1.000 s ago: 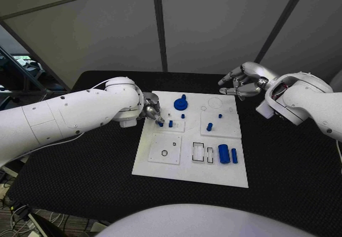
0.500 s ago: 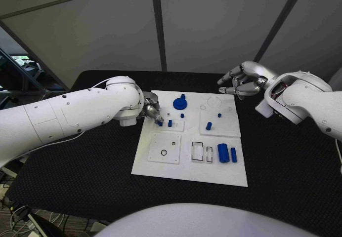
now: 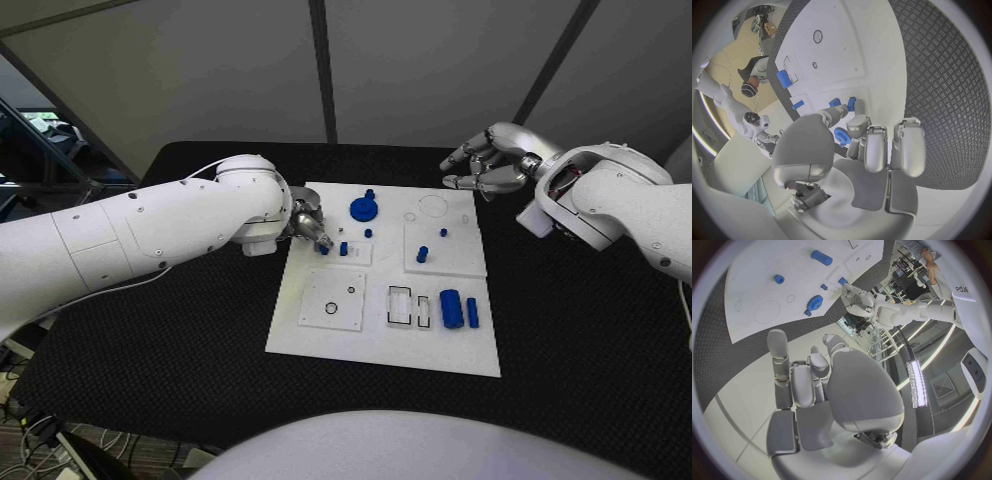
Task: Assemble the parts on the task board
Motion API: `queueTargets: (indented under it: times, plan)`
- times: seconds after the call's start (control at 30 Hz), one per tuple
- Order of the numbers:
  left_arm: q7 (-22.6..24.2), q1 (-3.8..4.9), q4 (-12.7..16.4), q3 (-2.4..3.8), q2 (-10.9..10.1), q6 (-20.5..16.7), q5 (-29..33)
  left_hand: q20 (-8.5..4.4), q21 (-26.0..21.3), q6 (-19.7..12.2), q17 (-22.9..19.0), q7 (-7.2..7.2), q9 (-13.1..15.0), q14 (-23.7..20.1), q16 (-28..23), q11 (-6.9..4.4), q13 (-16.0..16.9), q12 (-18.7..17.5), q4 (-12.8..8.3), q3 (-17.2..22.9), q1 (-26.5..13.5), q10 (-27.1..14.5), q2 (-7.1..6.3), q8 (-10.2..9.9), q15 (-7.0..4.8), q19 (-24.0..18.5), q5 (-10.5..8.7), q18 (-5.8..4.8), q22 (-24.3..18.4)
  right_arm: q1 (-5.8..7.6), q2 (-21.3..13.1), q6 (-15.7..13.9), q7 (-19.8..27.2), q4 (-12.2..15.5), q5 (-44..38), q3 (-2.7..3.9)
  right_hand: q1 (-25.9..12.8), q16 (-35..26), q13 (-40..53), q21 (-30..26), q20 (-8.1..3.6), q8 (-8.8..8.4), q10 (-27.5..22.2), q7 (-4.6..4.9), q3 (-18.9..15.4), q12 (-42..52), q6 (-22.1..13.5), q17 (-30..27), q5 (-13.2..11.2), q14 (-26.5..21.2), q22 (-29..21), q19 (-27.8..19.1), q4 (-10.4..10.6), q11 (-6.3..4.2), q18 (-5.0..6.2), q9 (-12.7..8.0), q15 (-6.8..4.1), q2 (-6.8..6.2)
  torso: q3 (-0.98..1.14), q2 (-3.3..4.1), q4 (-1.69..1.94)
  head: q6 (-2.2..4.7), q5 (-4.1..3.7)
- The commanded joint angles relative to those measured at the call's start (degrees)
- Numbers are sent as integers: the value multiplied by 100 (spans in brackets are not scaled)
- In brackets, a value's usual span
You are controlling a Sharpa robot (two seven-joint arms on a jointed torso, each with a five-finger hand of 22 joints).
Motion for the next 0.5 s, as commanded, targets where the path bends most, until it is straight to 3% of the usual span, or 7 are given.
queueTargets:
  times: [0.03, 0.3, 0.5]
  plan:
    - [-52, -19, -13, -19, 3, 115, -49, -52, 20, 41, 1055, 4, -9, 483, 26, 10, 12, 27, 23, -67, -89, 23, 6, -2, -44, 74, -18, -100, 724, 10, -3, 9, 32, 16, -11, 2, -29, -14, -8, -34, -13, 40, -34, 3, 36, -5, 35, -6, 29, 199, -6, -12, -12, -13, 47, -5, -26, -1, 0, 0, -1, -2, -2]
    - [-51, -19, -31, -19, 8, 77, -50, -59, 27, 78, 1057, -3, -10, 484, 27, 4, 22, 34, 131, -218, -203, 30, -21, -11, -50, 82, -20, -103, 739, 10, -9, 0, 28, 19, -11, 2, -29, -14, -8, -34, -13, 40, -34, 3, 36, -5, 35, -6, 29, 199, -6, -12, -12, -13, 47, -5, -26, -1, -2, -3, 2, 7, -8]
    - [-51, -19, -49, -19, -11, 37, -50, -57, 38, 141, 1057, 9, -16, 484, 27, 15, 32, 47, 420, -723, -483, 38, -110, -30, -43, 95, -28, -109, 762, 10, -15, -5, 28, 19, -11, 2, -33, -24, -19, -46, -13, 40, -43, 4, 41, -18, 34, -17, 29, 196, -23, -18, -8, -12, 49, -5, -26, -6, -2, -6, 2, 22, -9]
